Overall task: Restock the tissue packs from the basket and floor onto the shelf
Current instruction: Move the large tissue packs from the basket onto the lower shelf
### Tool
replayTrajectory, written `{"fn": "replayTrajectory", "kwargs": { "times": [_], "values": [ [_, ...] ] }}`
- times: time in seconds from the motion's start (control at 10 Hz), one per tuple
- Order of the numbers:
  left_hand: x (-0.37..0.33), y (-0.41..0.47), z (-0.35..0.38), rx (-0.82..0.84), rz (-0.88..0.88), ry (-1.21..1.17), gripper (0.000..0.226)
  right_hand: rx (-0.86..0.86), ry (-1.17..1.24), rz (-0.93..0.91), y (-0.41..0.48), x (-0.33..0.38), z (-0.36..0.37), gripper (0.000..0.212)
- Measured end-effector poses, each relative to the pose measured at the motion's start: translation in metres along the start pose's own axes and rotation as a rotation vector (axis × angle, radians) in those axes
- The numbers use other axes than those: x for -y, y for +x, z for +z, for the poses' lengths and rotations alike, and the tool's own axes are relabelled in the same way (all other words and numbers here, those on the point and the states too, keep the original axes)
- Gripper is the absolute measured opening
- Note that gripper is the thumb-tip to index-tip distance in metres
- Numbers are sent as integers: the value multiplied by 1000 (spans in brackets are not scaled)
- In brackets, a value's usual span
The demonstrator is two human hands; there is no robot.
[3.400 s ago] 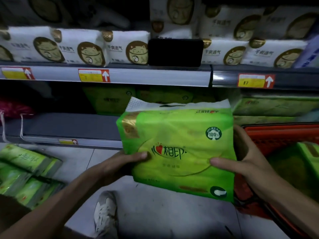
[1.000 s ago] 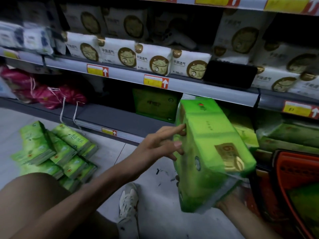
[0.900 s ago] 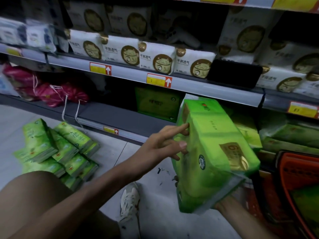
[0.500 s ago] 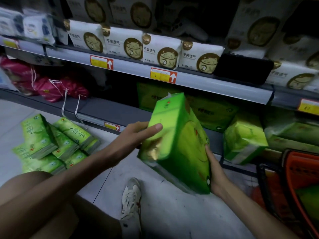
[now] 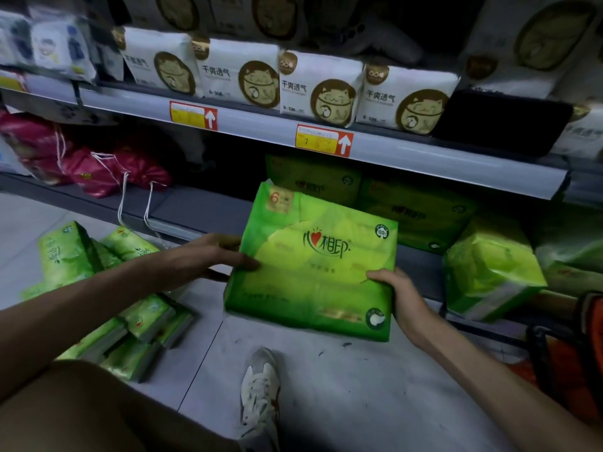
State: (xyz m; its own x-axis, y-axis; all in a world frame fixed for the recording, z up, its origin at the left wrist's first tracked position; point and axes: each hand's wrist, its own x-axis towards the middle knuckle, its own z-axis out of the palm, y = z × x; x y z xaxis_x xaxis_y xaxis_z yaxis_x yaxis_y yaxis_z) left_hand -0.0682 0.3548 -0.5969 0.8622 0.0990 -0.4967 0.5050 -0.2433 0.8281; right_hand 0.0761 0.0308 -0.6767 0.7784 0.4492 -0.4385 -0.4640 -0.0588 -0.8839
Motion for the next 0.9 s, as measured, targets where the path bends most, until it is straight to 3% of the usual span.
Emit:
{"fn": "replayTrajectory", "kwargs": {
  "times": [0.2,0.4,0.5,0.7,0.9],
  "values": [
    [44,71,-43,-57,-21,-8,58,-51,-220,-185,37,-7,10,85],
    [74,152,-89,-88,57,-4,65,-109,-353,-280,93,3,23,92],
    [72,176,-95,-110,131,-16,66,-171,-413,-333,119,5,29,88],
    [46,224,-85,-236,311,-56,45,-344,-519,-452,174,13,33,73],
    [49,254,-85,-357,343,-54,49,-427,-612,-445,204,10,39,62]
  ]
}}
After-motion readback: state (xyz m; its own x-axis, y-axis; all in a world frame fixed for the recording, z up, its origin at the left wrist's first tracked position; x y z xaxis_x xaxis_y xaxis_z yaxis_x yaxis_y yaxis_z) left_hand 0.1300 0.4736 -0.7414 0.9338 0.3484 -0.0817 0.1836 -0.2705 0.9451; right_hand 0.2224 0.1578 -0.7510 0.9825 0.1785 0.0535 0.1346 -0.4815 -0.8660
